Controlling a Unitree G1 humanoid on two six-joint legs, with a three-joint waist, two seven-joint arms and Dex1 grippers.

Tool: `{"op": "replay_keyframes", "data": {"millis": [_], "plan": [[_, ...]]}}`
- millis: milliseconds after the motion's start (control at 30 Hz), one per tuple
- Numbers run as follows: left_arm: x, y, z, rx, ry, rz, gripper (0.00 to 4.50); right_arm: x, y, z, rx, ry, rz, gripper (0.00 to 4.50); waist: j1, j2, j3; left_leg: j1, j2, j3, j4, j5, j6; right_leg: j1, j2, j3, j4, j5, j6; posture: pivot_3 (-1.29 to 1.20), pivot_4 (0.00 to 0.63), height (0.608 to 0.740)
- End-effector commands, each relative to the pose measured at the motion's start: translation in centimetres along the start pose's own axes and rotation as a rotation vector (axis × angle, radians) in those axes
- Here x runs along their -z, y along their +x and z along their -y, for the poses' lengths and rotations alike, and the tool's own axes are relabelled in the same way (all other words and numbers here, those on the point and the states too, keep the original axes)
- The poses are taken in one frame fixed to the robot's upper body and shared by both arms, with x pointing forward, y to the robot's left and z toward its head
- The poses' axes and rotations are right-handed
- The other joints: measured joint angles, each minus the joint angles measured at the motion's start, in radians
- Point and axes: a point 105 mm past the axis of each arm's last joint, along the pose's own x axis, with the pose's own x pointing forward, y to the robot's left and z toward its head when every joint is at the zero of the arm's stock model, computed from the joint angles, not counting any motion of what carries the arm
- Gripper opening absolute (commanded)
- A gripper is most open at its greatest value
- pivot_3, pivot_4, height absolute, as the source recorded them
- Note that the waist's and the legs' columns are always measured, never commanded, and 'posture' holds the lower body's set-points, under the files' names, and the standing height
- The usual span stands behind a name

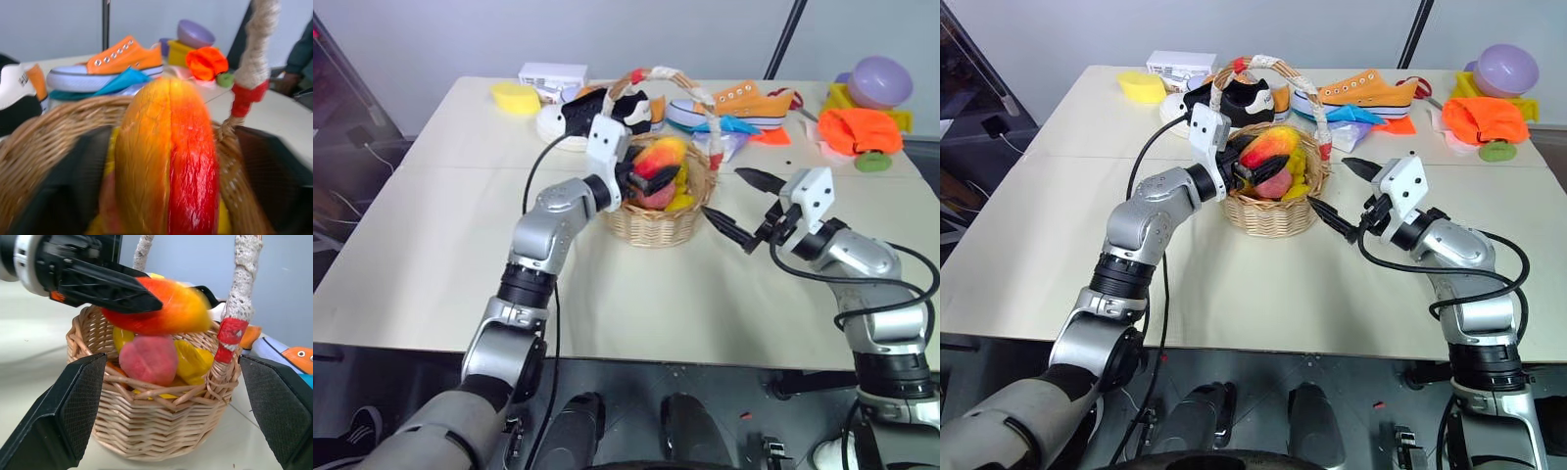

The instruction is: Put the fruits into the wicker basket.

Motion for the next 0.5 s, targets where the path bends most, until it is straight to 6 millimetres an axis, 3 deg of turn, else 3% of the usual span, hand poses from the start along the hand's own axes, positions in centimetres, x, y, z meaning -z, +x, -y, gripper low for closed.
{"op": "replay_keyframes", "data": {"millis": [33, 100, 200, 433, 500], "plan": [[-1.7, -0.9, 0.8, 0.041, 0.062, 0.049, 4.47, -1.5, 0.0, 0.7, 0.07, 0.012, 0.071, 4.5, 0.0, 0.0, 0.0, 0.0, 0.0, 0.0, 0.0, 0.0, 0.0, 0.0, 0.0, 0.0, 0.0, 0.0, 0.0, 0.0, 0.15, 0.74], [-1.9, -3.1, 0.1, 0.042, 0.082, 0.049, 4.47, -1.3, 0.5, 1.8, 0.183, 0.046, 0.082, 4.5, -0.004, 0.0, 0.0, 0.0, 0.0, 0.0, 0.0, 0.0, 0.0, 0.0, 0.0, 0.001, 0.0, 0.0, 0.0, 0.0, 0.15, 0.74], [-2.2, -7.9, -0.3, 0.055, 0.104, 0.05, 4.47, -0.9, 1.4, 2.9, 0.318, 0.151, 0.111, 4.5, -0.022, 0.001, -0.001, 0.0, 0.001, 0.001, -0.002, 0.001, -0.001, -0.003, 0.001, 0.004, 0.003, 0.0, 0.0, 0.0, 0.15, 0.74], [-1.2, -17.5, -2.7, -0.085, 0.151, -0.016, 4.47, -1.3, 4.7, 1.6, 0.258, 0.185, 0.131, 4.5, -0.027, 0.002, -0.001, -0.001, 0.002, 0.001, -0.002, 0.002, -0.003, -0.005, 0.003, 0.005, 0.003, 0.001, -0.002, 0.0, 0.15, 0.74], [-0.8, -20.1, -2.4, -0.088, 0.119, -0.032, 4.47, -0.9, 5.3, 1.8, 0.262, 0.179, 0.119, 4.5, -0.026, 0.002, -0.001, -0.001, 0.003, 0.001, -0.003, 0.0, 0.0, -0.005, 0.003, 0.005, 0.003, 0.001, -0.002, 0.0, 0.15, 0.74]]}}
